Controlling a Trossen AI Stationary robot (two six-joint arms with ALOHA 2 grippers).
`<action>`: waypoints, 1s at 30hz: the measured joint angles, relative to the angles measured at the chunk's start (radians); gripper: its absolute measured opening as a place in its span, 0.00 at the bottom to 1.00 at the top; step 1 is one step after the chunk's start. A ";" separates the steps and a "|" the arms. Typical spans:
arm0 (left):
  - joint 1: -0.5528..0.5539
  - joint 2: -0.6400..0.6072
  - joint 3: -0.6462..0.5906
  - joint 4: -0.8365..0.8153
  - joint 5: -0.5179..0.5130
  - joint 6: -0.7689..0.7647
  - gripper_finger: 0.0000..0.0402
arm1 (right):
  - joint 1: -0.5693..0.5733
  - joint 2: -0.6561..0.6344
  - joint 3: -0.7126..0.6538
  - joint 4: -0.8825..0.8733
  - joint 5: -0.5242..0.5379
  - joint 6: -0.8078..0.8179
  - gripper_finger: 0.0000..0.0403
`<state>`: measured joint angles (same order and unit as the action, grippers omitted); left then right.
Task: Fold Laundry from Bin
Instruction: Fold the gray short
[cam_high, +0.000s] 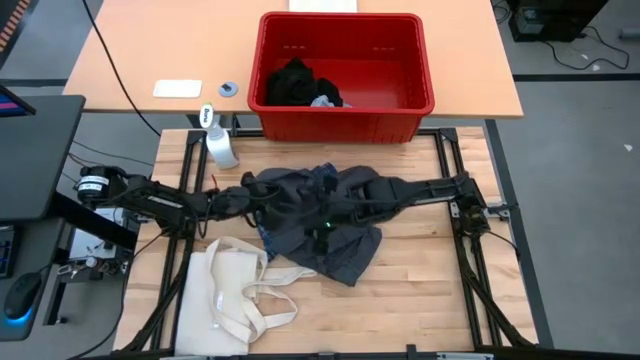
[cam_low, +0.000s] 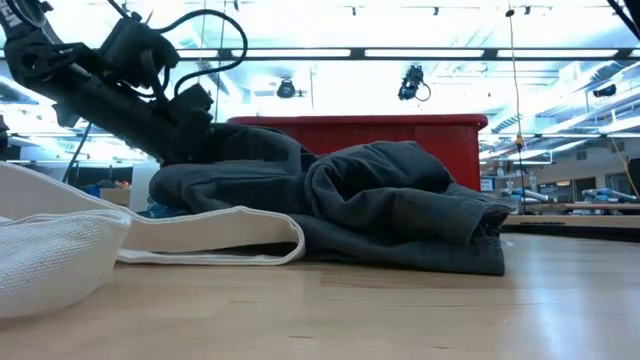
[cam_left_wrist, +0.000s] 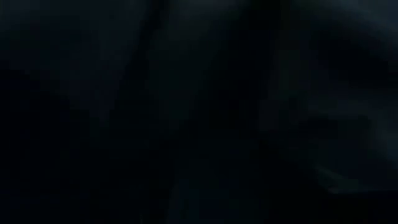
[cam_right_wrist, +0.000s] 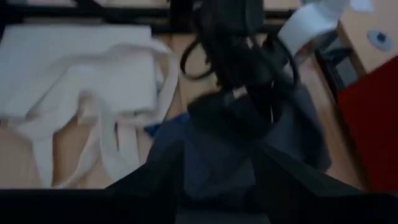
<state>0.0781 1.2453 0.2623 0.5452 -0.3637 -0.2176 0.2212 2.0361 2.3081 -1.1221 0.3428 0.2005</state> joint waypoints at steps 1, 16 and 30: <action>-0.008 0.000 0.000 0.007 0.027 0.000 0.58 | 0.014 -0.002 0.000 -0.025 0.007 0.011 0.48; -0.329 -0.005 0.001 0.221 0.162 0.117 0.58 | 0.239 0.022 -0.325 -0.284 0.317 0.368 0.48; -0.395 0.010 0.012 0.263 -0.009 0.024 0.57 | 0.235 -0.022 -0.762 -0.235 0.316 0.692 0.48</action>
<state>-0.3169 1.2551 0.2740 0.8078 -0.3723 -0.1936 0.4563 2.0141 1.5466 -1.3570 0.6584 0.8921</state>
